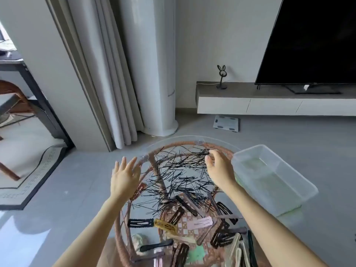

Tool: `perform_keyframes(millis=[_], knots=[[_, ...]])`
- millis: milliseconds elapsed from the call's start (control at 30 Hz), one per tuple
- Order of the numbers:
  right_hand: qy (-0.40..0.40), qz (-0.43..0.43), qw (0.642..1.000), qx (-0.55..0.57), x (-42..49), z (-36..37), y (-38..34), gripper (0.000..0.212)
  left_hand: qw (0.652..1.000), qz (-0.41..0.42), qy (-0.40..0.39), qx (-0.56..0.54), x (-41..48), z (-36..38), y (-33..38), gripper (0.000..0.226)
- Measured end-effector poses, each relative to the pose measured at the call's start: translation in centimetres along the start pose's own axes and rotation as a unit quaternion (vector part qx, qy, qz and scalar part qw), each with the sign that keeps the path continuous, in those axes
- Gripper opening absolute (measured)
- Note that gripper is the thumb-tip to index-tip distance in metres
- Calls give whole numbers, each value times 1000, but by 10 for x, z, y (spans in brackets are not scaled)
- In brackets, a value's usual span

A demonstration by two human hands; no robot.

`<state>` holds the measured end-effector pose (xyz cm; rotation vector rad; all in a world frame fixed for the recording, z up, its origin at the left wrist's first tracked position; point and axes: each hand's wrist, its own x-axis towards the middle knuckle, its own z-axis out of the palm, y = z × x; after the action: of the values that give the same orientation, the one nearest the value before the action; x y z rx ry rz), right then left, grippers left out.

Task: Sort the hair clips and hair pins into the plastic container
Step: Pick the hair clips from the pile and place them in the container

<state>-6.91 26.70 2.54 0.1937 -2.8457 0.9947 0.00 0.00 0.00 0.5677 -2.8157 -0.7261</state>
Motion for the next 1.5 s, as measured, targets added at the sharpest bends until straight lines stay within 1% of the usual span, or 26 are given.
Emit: perform_keyframes(millis=[100, 167, 267, 300, 367, 433, 467, 533, 600, 667, 700, 767, 833, 867, 933, 1033, 1100, 1167, 1233, 1333, 1367, 1400, 1433, 1467, 1500], knots=[[-3, 29, 998, -53, 35, 28, 11, 52, 997, -10, -40, 69, 20, 27, -10, 54], [-17, 52, 995, -87, 55, 40, 16, 60, 994, -7, -57, 90, 30, 40, -11, 57], [-43, 100, 986, -124, 78, 52, 21, 66, 989, 10, -78, 125, 50, 52, -5, 61], [-62, 105, 984, -130, 82, 56, 22, 66, 988, 26, -85, 124, 55, 56, 0, 63], [-103, 76, 979, -159, 81, 67, 22, 63, 987, 66, -102, 102, 61, 65, 13, 72], [-129, 22, 978, -160, 71, 76, 20, 57, 984, 112, -112, 86, 63, 72, 26, 82], [-140, 0, 979, -145, 62, 78, 19, 54, 980, 133, -119, 83, 63, 76, 32, 81], [-156, -44, 981, -108, 43, 77, 13, 50, 975, 168, -130, 57, 59, 79, 41, 69], [-177, -85, 977, -84, 25, 73, 8, 47, 970, 192, -148, -9, 53, 78, 49, 58], [-188, -113, 975, -45, 16, 68, 7, 45, 967, 184, -162, -75, 47, 73, 53, 48], [-182, -117, 976, -23, 16, 64, 7, 43, 967, 178, -156, -98, 46, 70, 52, 46], [-140, -101, 985, 12, 26, 56, 8, 41, 972, 176, -109, -112, 53, 66, 49, 42], [-96, -55, 994, 16, 48, 53, 12, 40, 979, 178, -70, -72, 70, 67, 48, 43], [-88, -29, 996, 11, 60, 54, 12, 41, 981, 177, -70, -41, 80, 69, 49, 45], [-112, 12, 994, -16, 80, 61, 8, 45, 980, 166, -108, 15, 98, 79, 56, 48], [-173, 28, 983, -59, 88, 75, -6, 47, 971, 173, -150, 70, 106, 94, 70, 50], [-190, 6, 979, -74, 81, 81, -15, 45, 966, 194, -162, 47, 99, 98, 76, 48], [-194, -35, 976, -94, 66, 85, -16, 45, 957, 219, -191, 9, 84, 95, 77, 46], [-203, -71, 972, -98, 47, 83, -12, 45, 949, 226, -218, -22, 67, 85, 75, 45], [-216, -80, 973, -23, 17, 61, -6, 41, 945, 189, -247, -104, 44, 61, 67, 42], [-204, -82, 976, 3, 5, 50, -4, 39, 944, 179, -242, -132, 35, 51, 61, 40], [-176, -86, 981, 16, -4, 40, 0, 37, 951, 182, -211, -137, 30, 42, 53, 39], [-138, -83, 987, 15, -13, 31, 5, 36, 963, 190, -155, -112, 24, 34, 42, 41], [-98, -68, 993, 5, -19, 24, 13, 35, 975, 191, -96, -63, 19, 29, 30, 45], [-66, -46, 997, -11, -24, 19, 22, 36, 984, 173, -48, -5, 14, 24, 17, 48]])
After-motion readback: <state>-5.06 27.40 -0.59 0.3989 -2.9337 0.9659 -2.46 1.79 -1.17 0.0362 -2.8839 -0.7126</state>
